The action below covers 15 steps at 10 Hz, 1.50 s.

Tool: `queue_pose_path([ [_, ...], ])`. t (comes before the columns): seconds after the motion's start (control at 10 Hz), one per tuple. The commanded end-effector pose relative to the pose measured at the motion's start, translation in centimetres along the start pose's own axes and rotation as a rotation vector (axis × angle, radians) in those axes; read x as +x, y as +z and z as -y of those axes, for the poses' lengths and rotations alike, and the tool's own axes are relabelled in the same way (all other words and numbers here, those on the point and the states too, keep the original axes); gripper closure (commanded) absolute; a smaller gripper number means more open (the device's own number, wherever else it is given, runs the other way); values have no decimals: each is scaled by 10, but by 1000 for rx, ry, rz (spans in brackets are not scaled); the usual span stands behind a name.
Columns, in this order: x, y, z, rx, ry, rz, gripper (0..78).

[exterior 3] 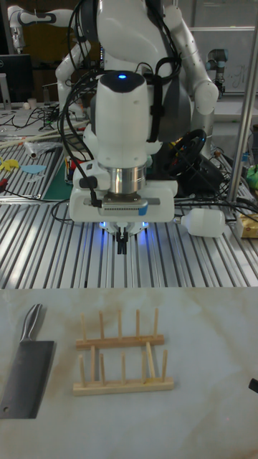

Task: Put the knife on the knife rack

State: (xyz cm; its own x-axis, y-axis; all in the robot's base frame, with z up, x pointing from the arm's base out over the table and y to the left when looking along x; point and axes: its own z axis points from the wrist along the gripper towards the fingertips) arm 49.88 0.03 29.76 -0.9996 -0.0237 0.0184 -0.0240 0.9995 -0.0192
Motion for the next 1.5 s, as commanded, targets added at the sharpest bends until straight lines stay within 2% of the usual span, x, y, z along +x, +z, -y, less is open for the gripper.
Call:
queue_pose_path([
  [0.1, -1, -1, 0, 3, -7, 3, 776],
  [0.9, -4, 9, 11, 0, -23, 5, 776],
  [1.2, -6, 22, 13, 3, -20, 17, 776],
  [1.5, -10, 34, 40, 1, -53, 16, 776],
])
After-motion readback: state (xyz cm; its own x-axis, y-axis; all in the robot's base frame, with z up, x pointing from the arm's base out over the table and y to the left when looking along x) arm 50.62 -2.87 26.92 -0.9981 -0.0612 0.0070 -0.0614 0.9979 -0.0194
